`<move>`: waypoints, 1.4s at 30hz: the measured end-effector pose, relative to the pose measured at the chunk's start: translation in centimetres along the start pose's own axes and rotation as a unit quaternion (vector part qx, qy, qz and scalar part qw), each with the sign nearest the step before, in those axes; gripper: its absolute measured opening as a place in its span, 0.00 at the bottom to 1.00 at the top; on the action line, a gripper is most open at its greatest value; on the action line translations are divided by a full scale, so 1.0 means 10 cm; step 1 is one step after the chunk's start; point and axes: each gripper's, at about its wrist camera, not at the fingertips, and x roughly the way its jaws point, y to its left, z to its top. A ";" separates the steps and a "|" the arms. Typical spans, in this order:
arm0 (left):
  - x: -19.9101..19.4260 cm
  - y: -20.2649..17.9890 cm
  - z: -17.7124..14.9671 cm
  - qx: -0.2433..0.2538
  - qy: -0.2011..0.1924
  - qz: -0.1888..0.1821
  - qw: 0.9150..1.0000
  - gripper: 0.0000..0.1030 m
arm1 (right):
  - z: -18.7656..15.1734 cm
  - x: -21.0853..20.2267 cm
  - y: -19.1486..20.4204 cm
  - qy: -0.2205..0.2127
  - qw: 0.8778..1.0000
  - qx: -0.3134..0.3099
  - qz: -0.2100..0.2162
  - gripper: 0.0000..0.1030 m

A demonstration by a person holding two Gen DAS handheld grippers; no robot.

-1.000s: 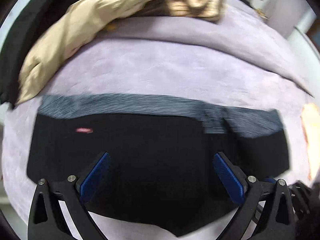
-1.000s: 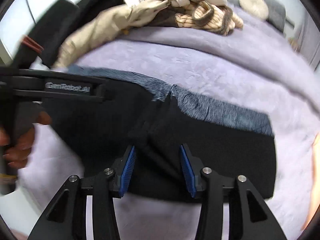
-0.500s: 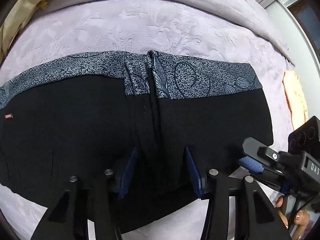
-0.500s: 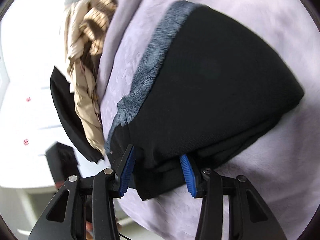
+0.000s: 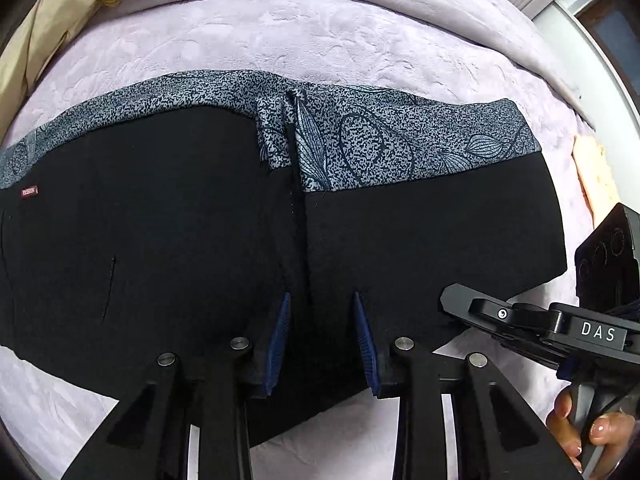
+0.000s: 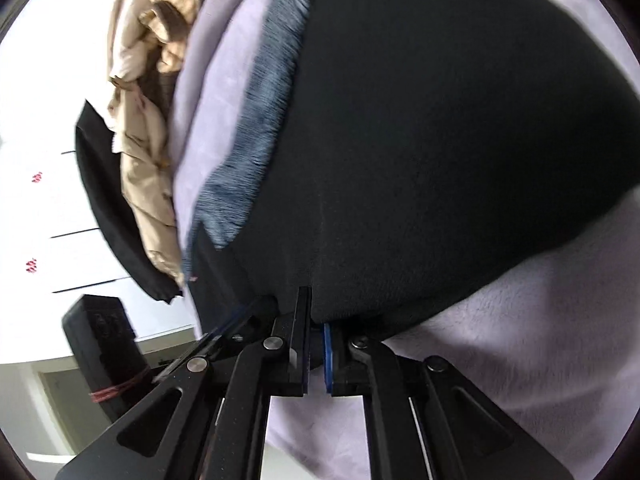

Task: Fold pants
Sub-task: 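Lift the leg ends with the right gripper and fold them toward the grey waistband, then lay the leg ends beside the waistband and open the right gripper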

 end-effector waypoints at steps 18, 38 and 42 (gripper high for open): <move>-0.04 -0.04 -0.02 0.011 -0.009 0.015 1.000 0.34 | 1.34 -0.91 -0.27 -0.041 0.995 -0.084 -0.012 0.55; -0.15 -0.06 0.00 -0.021 -0.017 0.038 0.999 0.46 | 0.86 -0.65 0.25 -0.023 0.945 -0.224 -0.237 0.51; -0.44 -0.12 0.06 -0.017 -0.054 0.050 0.997 0.46 | 0.68 -0.94 0.33 -0.067 0.945 -0.223 -0.232 0.51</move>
